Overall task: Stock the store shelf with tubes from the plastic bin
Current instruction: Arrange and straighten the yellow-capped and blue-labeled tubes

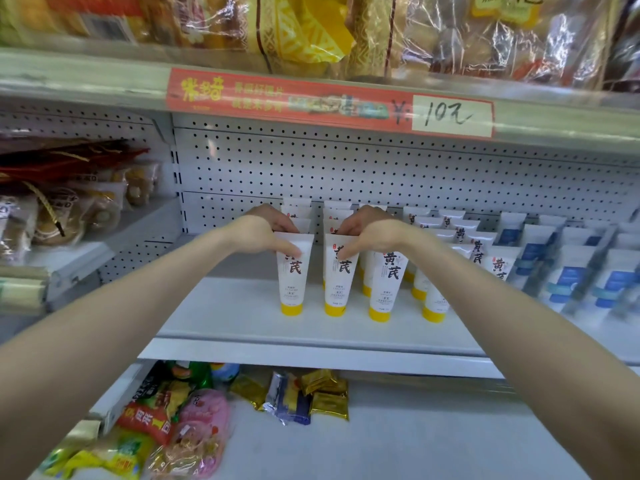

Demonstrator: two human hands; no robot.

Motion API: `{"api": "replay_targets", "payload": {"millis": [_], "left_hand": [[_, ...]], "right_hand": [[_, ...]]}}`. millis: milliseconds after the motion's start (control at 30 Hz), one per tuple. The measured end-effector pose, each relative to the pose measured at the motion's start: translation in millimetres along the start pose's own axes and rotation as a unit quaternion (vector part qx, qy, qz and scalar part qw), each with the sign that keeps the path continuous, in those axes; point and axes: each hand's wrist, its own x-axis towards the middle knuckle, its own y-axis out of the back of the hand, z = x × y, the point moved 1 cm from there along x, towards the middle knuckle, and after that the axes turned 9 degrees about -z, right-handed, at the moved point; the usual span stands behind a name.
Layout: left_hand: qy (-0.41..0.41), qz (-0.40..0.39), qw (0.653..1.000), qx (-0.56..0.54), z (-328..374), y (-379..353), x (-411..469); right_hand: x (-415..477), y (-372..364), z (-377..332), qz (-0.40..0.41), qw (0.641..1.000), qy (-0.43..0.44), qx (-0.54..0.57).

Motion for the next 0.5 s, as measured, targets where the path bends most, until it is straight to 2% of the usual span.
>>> {"api": "replay_targets", "payload": {"millis": [133,500], "left_hand": [[0.006,0.002,1.000,0.006,-0.9,-3.3,-1.3],[0.003,0.000,1.000,0.008,-3.9,1.2,0.5]], "right_hand": [[-1.5,-2.2,-2.8,0.011,1.000,-0.008,-0.027],[1.5,-3.6,-5.0,0.017,0.999,-0.031,0.004]]}}
